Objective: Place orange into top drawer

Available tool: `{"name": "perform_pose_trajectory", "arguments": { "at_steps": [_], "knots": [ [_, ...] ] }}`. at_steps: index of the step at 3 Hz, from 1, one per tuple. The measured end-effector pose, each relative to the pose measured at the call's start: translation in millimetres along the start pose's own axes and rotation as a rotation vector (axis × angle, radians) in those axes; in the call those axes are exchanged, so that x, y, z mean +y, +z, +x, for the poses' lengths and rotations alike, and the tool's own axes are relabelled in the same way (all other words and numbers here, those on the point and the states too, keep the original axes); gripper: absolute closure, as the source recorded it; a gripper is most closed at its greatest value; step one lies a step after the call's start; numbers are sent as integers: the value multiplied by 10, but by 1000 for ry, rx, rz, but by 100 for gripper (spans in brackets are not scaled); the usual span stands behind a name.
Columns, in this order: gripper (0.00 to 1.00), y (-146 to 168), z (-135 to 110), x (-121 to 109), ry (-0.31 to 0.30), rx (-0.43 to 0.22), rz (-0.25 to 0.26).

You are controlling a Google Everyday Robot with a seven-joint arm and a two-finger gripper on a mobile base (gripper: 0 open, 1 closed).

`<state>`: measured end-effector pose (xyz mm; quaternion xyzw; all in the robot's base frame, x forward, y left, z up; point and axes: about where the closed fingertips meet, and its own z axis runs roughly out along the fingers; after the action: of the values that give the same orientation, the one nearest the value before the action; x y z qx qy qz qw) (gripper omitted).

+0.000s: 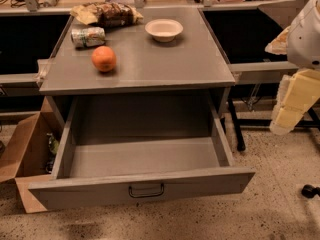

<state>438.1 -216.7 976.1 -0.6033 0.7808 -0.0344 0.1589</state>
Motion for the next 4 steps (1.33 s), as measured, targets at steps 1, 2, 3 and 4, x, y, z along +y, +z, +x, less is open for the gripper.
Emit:
{"name": "perform_pose_trajectory", "arguments": {
  "at_steps": [1,2,3,4],
  "knots": [
    [0,-5,-13,-12,0,-6,6],
    [0,129,-114,-140,20,-79,26],
    [0,498,-369,-357,78,-236,33],
    [0,539,-475,-478,92,-285,64]
  ]
}}
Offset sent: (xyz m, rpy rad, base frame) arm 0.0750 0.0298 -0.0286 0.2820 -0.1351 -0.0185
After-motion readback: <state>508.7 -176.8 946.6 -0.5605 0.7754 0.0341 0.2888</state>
